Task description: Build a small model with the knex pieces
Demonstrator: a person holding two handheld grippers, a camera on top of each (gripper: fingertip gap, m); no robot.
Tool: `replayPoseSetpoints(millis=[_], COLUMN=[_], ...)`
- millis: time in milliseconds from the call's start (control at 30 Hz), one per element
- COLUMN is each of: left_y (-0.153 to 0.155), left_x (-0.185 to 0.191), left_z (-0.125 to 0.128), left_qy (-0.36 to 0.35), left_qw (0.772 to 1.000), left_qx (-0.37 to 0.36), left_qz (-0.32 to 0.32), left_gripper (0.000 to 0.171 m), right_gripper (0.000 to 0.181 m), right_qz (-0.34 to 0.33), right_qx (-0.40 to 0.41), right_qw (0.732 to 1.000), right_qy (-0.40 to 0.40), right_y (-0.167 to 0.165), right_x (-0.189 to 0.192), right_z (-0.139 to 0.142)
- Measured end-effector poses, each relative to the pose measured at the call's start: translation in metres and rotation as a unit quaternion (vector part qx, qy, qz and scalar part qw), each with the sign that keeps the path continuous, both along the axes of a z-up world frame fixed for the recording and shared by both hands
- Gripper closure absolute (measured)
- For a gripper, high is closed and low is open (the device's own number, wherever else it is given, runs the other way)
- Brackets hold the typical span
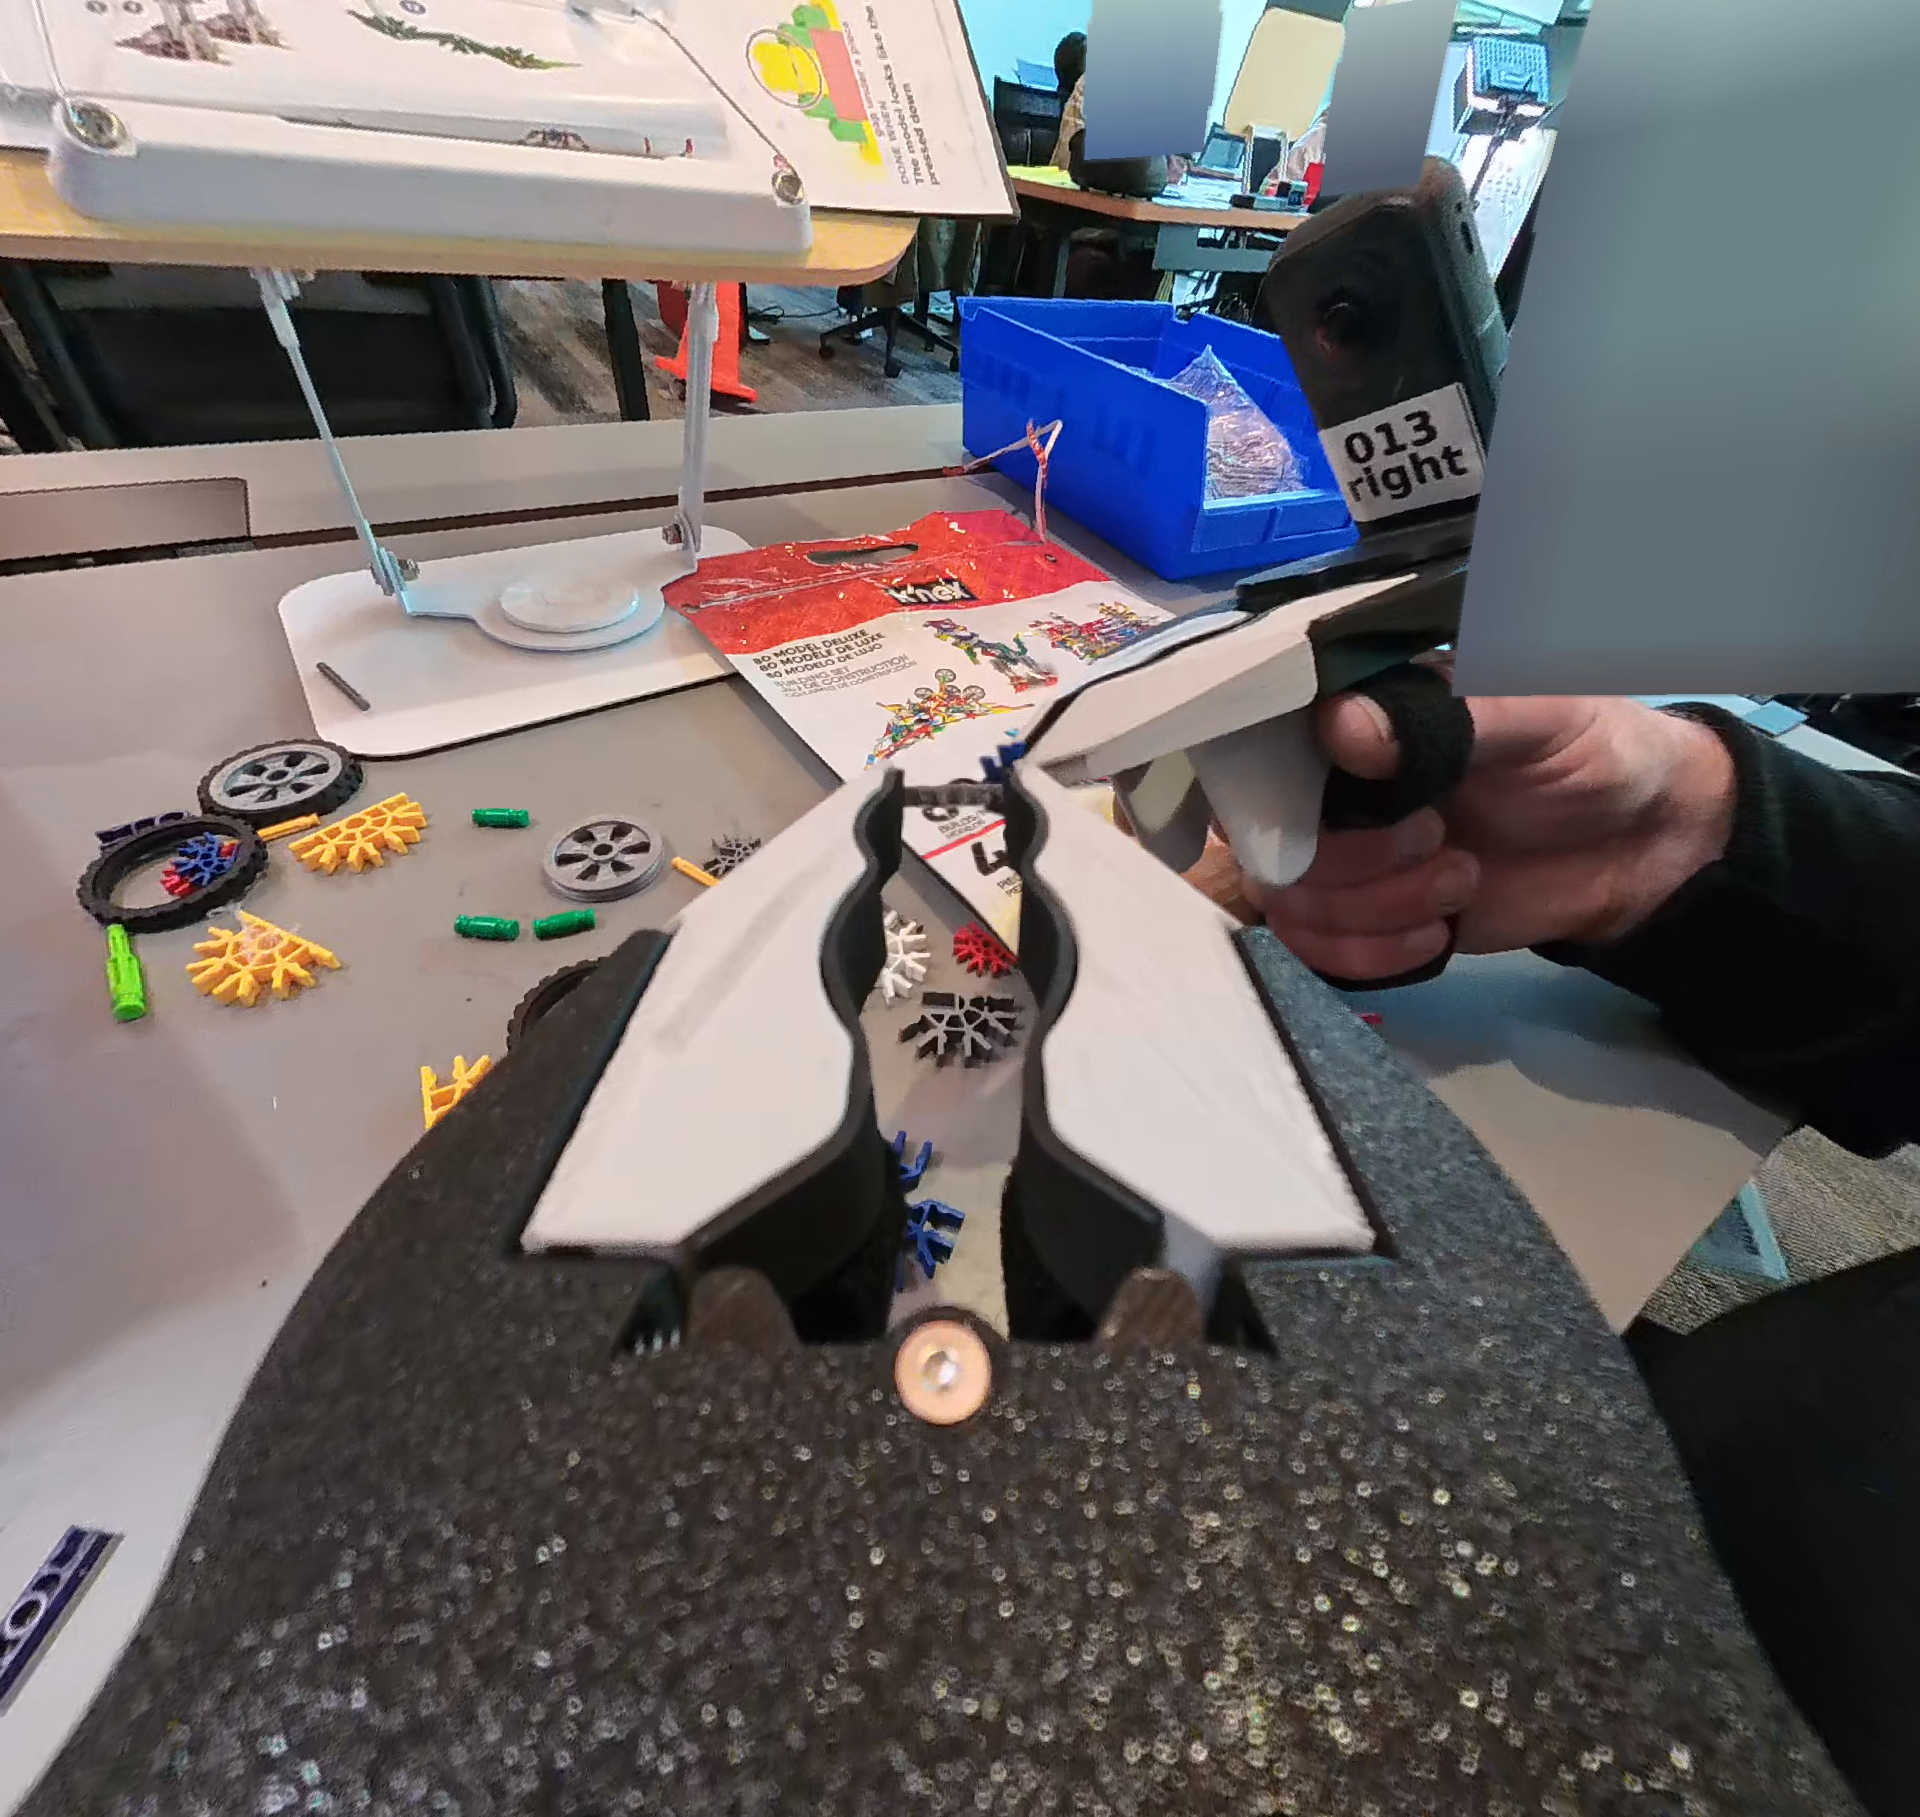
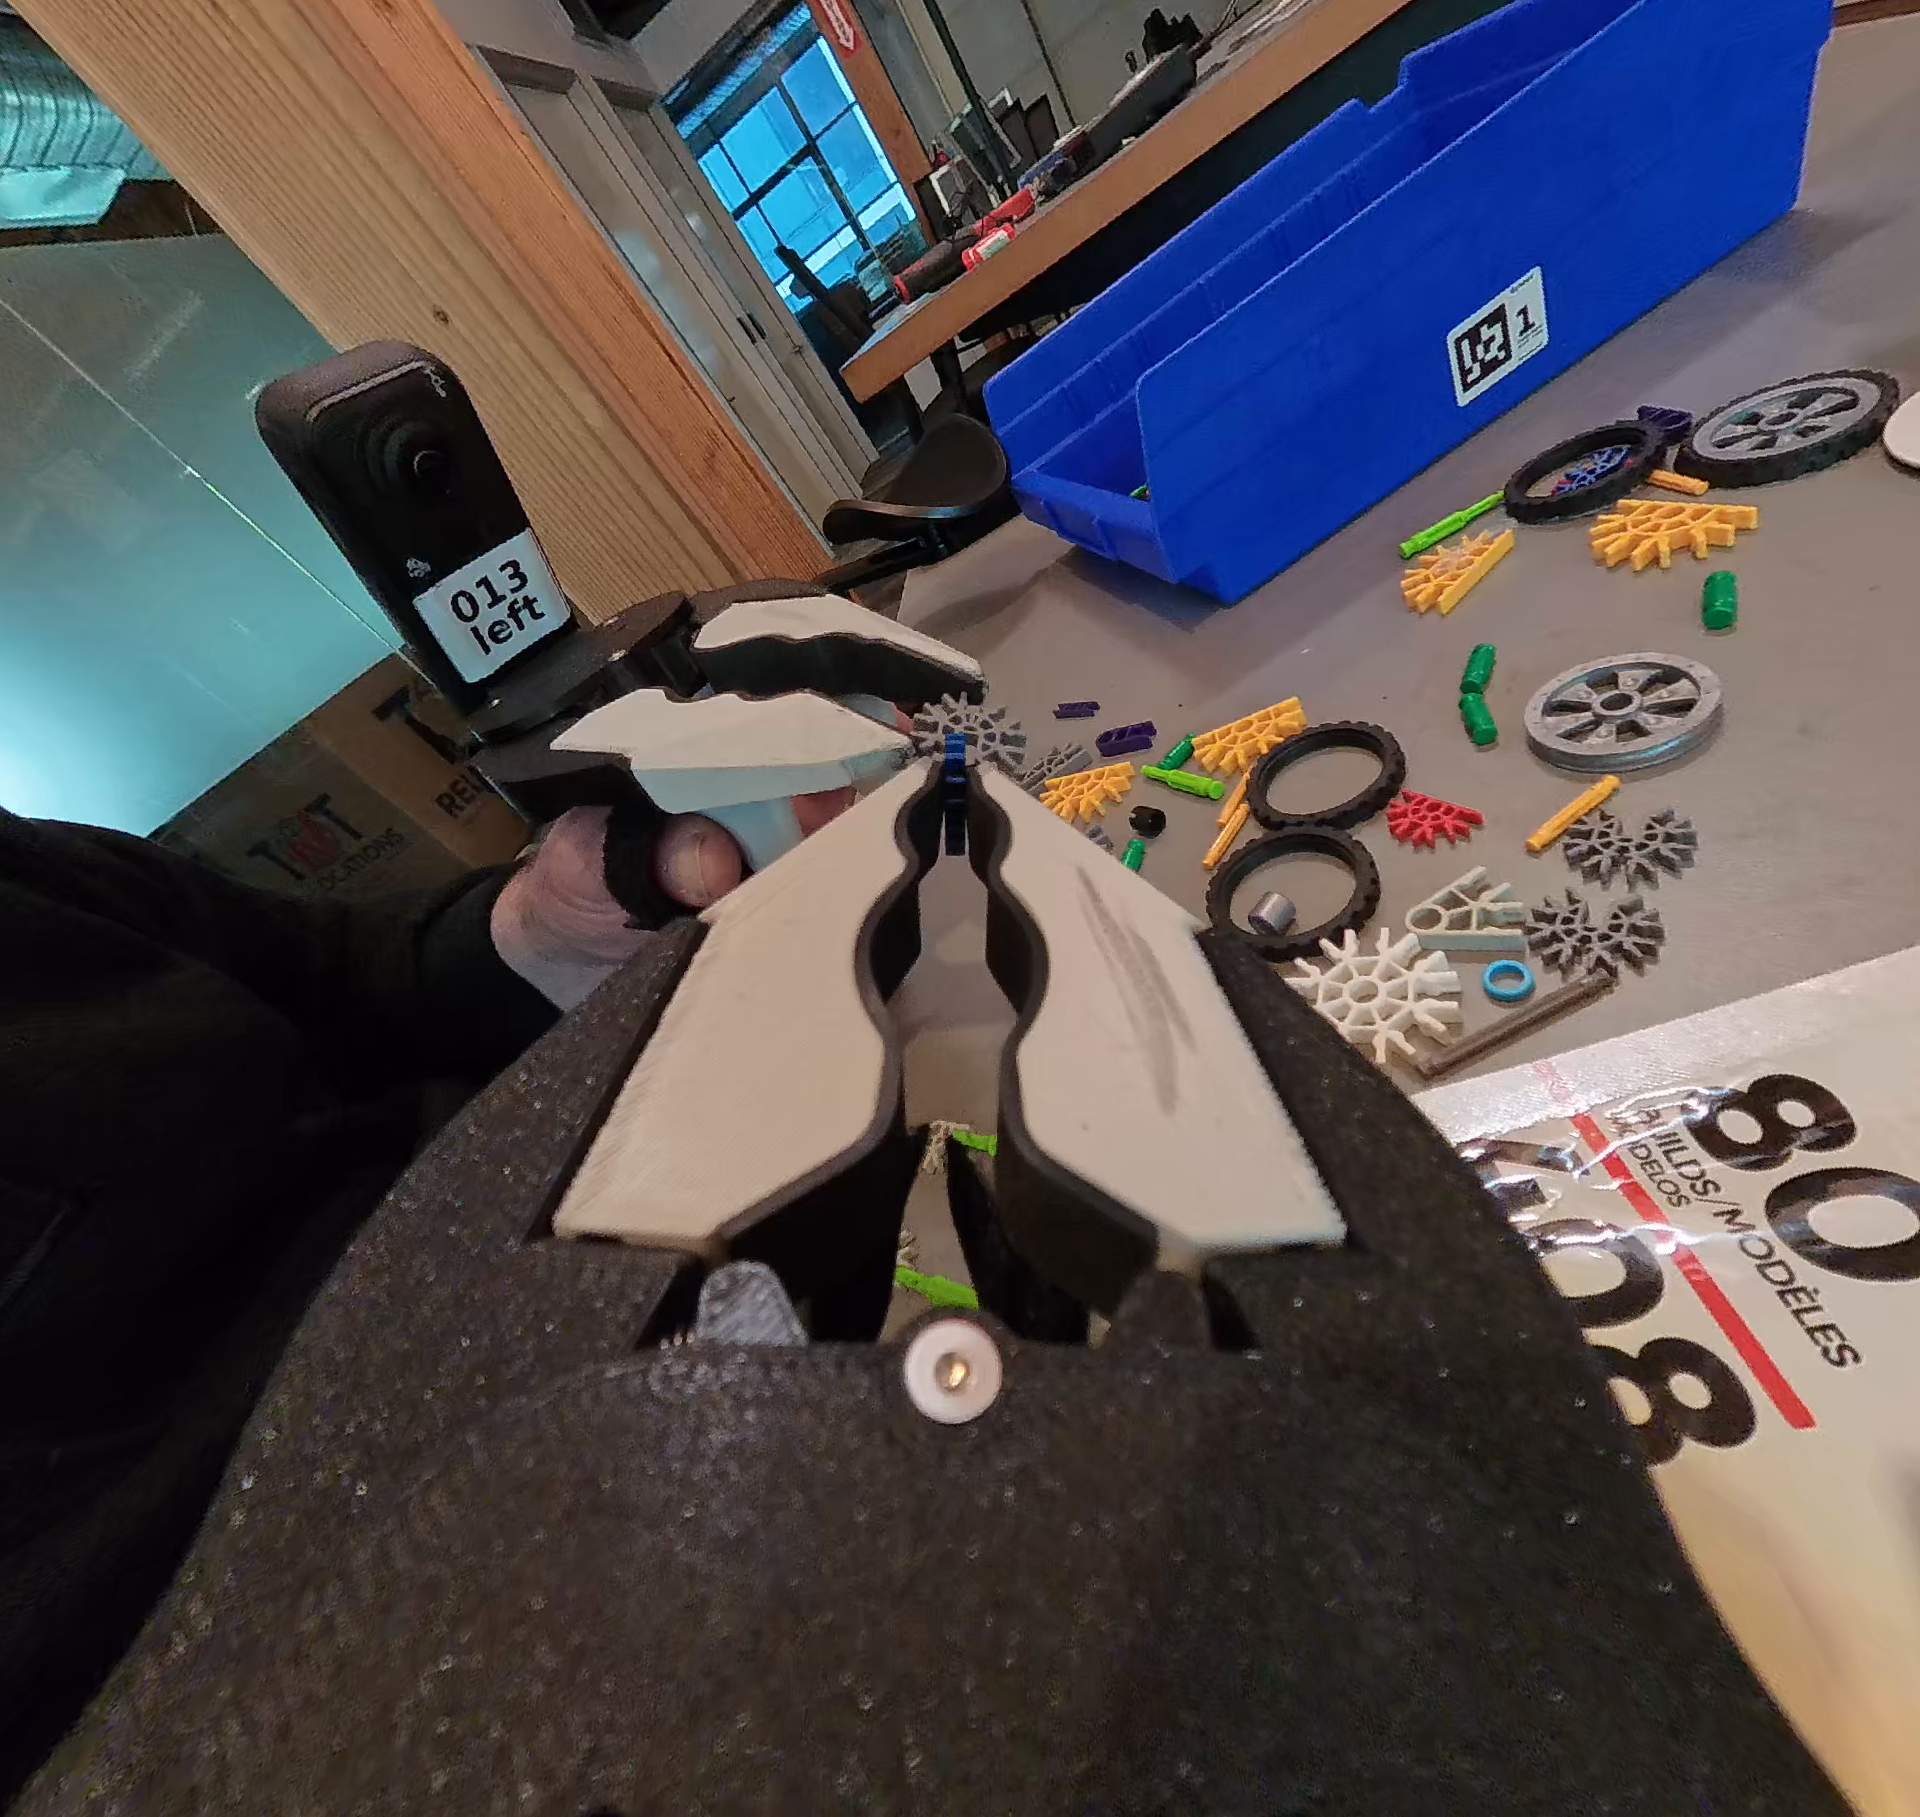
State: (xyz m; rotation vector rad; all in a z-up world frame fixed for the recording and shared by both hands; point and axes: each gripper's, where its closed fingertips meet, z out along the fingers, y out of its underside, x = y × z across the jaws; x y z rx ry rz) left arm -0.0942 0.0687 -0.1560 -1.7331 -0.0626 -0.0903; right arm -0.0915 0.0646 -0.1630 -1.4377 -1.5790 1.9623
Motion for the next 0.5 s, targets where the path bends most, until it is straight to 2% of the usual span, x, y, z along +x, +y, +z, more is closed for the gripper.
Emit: replayPoseSetpoints(millis=[500], left_y=[-0.0025], left_x=[-0.0018], left_z=[-0.0026], left_qy=[-0.015], left_qw=[1.000], left_qx=[0.023], left_qz=[0.007], left_gripper=[0.155], right_gripper=[0.179], right_qz=[-0.012], right_qx=[-0.015], right_qw=[1.000], right_qy=[-0.003], right_y=[-0.0027], right_x=[-0.0038], right_z=[-0.0011])
